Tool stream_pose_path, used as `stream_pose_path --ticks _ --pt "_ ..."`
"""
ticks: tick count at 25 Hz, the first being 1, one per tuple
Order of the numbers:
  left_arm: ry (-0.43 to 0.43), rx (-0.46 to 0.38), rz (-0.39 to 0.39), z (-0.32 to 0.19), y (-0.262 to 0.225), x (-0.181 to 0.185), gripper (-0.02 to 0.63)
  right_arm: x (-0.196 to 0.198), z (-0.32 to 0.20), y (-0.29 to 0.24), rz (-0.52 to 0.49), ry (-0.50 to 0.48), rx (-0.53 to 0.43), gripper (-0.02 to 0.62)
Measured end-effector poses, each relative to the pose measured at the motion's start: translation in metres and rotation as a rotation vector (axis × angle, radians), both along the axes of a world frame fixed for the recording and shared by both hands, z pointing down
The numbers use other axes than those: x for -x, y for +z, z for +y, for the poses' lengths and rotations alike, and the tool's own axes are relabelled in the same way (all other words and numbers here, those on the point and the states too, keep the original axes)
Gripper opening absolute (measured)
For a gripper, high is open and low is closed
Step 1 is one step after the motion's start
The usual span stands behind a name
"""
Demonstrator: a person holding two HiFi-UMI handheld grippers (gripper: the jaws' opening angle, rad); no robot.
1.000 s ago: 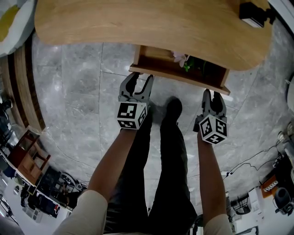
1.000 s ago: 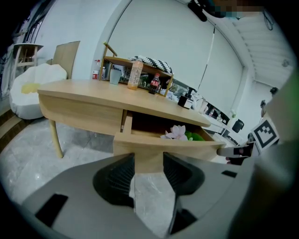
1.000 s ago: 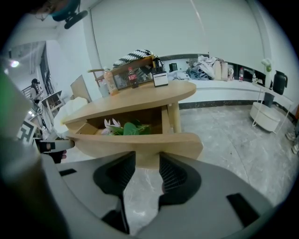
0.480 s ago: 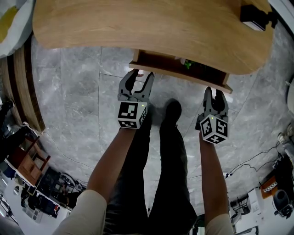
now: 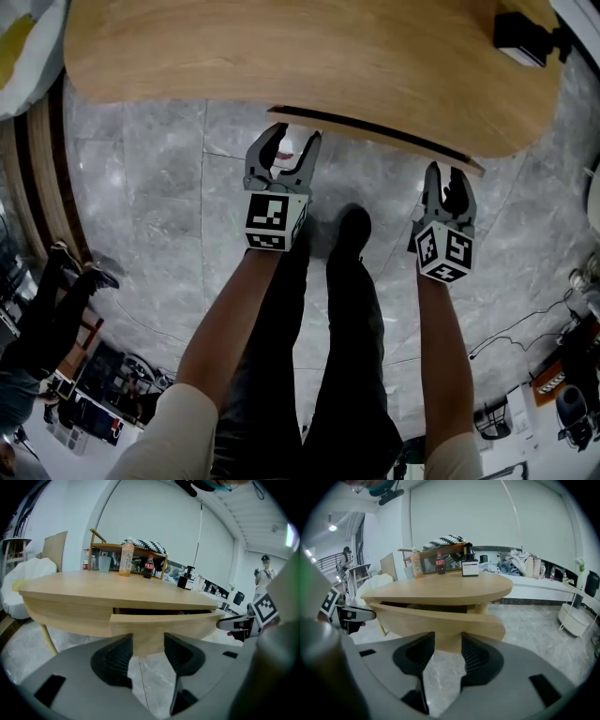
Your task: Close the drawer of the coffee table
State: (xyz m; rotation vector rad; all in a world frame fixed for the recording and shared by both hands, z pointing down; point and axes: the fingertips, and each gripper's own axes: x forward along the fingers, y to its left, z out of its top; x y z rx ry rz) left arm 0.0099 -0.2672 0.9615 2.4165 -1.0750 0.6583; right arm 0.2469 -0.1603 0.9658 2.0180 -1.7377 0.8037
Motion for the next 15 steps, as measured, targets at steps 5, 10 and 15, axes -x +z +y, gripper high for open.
stream_pose_path --ticks 5,10,15 --pt "0.026 -0.047 -0.011 -0.017 -0.001 -0.007 0.209 -0.005 -0.018 -0.001 0.032 0.0 -0.03 0.196" --pt "0.031 -0.089 -0.02 -0.028 0.001 -0.012 0.209 -0.011 -0.03 0.0 0.045 -0.003 -0.051 0.197" --pt "0.027 -0.113 -0.014 -0.035 -0.001 -0.015 0.209 -0.013 -0.037 -0.001 0.058 0.001 -0.07 0.196"
